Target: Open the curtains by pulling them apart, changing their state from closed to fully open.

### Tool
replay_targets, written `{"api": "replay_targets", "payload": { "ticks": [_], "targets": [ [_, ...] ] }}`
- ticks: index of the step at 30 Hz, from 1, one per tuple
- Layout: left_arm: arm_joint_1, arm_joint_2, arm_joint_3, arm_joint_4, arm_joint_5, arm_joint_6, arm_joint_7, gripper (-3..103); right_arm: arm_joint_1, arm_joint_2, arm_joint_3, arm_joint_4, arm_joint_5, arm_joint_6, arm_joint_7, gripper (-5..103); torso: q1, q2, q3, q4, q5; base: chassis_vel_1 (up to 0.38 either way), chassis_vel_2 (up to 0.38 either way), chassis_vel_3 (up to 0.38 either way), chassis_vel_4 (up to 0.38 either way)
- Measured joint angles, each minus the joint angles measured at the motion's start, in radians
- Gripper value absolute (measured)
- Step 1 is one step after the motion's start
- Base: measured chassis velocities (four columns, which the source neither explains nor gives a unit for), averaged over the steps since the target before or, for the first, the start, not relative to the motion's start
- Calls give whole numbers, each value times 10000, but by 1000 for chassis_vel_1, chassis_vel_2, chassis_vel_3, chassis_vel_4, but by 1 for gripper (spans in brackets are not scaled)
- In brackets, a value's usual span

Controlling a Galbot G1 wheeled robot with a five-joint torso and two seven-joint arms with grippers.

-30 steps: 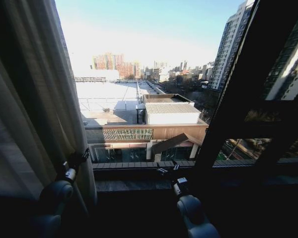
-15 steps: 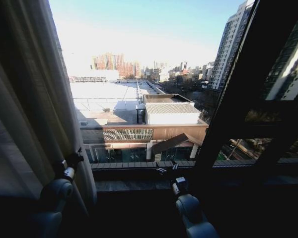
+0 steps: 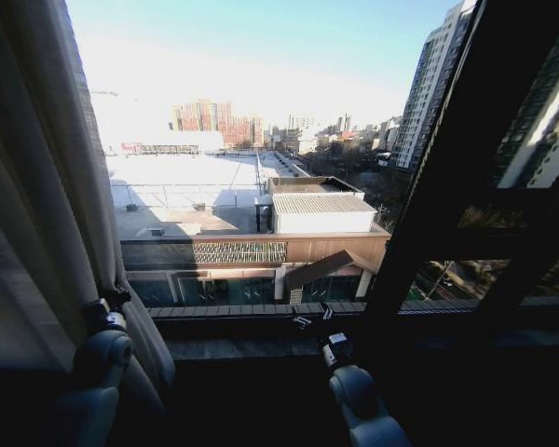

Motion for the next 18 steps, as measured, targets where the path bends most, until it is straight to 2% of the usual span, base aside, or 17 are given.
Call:
{"api": "replay_targets", "payload": {
  "ticks": [4,8,10,13,15,18],
  "targets": [
    [-634,400,-1320,1241,923,-226,-723,0,17,-29,14,-104,16,19,-18,100,0,0,0,10,-2,0,0,0,0],
    [-650,561,-1351,1231,1218,-91,-790,0,17,-8,10,-134,18,33,-24,100,0,0,0,11,-4,0,0,0,0],
    [-713,417,-1051,1037,1256,9,-1000,11,17,9,-10,-138,18,35,-29,100,-1,1,0,0,-3,0,0,0,0],
    [-740,284,-884,915,1255,64,-1126,16,18,-2,-15,-118,18,35,-29,100,0,0,0,-2,-2,0,0,0,0],
    [-629,186,-751,707,1244,157,-1138,28,20,-36,-12,-92,18,35,-30,100,0,0,1,-3,-1,0,0,0,0],
    [-462,166,-698,563,1238,200,-977,33,19,-43,-12,-91,18,35,-31,100,0,0,1,0,-1,0,0,0,0]
  ]
}}
